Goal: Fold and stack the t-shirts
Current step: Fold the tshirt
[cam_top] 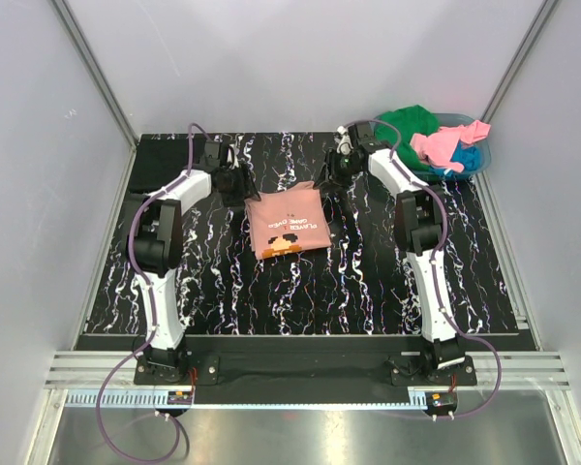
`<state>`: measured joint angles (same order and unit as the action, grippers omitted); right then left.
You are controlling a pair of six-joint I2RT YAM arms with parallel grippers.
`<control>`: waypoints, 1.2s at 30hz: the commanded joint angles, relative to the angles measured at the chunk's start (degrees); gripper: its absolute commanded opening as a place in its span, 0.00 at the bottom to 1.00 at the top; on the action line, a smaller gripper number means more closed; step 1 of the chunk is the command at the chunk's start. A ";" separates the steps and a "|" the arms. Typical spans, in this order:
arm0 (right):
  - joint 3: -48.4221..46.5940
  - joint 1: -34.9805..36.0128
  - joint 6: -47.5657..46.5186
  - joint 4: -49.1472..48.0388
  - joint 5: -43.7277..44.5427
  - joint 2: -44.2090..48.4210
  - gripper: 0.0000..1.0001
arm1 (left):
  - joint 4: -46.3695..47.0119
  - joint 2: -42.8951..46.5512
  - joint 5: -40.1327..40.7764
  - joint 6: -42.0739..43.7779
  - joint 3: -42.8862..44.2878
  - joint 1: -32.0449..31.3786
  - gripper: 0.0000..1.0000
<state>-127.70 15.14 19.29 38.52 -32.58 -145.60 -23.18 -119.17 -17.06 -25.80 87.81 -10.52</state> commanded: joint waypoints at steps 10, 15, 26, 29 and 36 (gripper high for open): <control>1.14 2.09 3.21 -6.27 -2.23 2.43 0.23 | 3.75 -0.62 -0.07 -1.97 1.49 0.15 0.49; 0.52 2.18 3.83 -5.39 -1.00 4.00 0.04 | 3.75 1.66 0.97 -1.53 0.62 0.15 0.03; 3.25 2.27 6.28 -8.55 0.94 10.60 0.00 | 4.64 9.23 5.90 -2.76 -0.63 0.24 0.00; -0.77 2.27 6.37 -8.47 0.06 7.53 0.01 | 4.63 6.59 4.85 -3.64 1.57 1.12 0.00; -10.20 2.27 7.16 -13.99 -3.01 -5.30 0.12 | 11.13 -1.84 5.89 -4.00 4.38 3.67 0.00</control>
<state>-134.37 17.15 25.82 29.15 -34.00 -145.69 -17.91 -117.51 -13.54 -29.50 89.91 -8.43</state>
